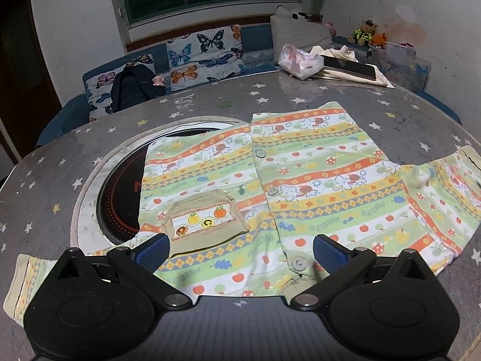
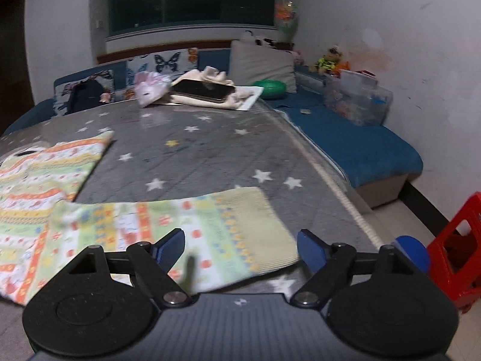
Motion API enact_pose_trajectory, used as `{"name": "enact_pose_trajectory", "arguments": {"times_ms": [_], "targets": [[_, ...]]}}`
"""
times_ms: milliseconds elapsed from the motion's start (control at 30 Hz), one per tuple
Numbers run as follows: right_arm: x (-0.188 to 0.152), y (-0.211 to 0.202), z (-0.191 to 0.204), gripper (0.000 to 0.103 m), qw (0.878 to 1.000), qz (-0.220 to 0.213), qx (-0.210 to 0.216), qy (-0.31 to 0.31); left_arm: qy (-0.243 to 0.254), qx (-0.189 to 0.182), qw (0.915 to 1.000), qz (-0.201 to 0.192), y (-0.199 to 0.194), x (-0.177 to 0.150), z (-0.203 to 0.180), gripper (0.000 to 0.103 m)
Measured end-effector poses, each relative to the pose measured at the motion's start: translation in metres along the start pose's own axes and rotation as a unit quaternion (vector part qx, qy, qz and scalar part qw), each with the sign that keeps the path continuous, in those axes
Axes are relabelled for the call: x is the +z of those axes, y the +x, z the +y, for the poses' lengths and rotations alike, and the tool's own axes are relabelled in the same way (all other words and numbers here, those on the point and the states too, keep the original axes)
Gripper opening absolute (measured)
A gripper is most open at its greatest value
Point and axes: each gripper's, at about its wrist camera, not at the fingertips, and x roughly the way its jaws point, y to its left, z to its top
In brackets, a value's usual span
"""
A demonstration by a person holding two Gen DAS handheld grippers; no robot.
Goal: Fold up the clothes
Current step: 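Grasp the other sleeve cuff with the right gripper and fold it across the body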
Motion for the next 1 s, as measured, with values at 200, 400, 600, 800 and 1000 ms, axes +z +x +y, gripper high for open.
{"name": "enact_pose_trajectory", "arguments": {"times_ms": [200,400,600,800,1000], "targets": [[-0.005,0.009,-0.014,0.070,1.000,0.017,-0.003,0.026,0.006,-0.002,1.0000,0.007,0.002,-0.002,-0.005,0.103],[-0.009,0.010,-0.014,0.054,0.999,0.019,0.002,0.033,0.008,-0.005,0.9999,0.008,0.001,-0.003,-0.008,0.103],[-0.003,0.008,-0.018,0.016,0.998,0.020,0.022,0.053,0.005,-0.004,0.9999,0.008,0.001,-0.005,-0.006,0.103],[0.012,-0.007,-0.009,0.009,0.995,-0.002,0.078,0.068,-0.001,-0.002,1.0000,0.009,0.000,-0.008,0.000,0.103],[0.042,-0.032,0.025,0.008,0.984,-0.036,0.167,0.054,-0.011,0.002,0.9999,0.007,-0.003,-0.012,0.008,0.103]]}}
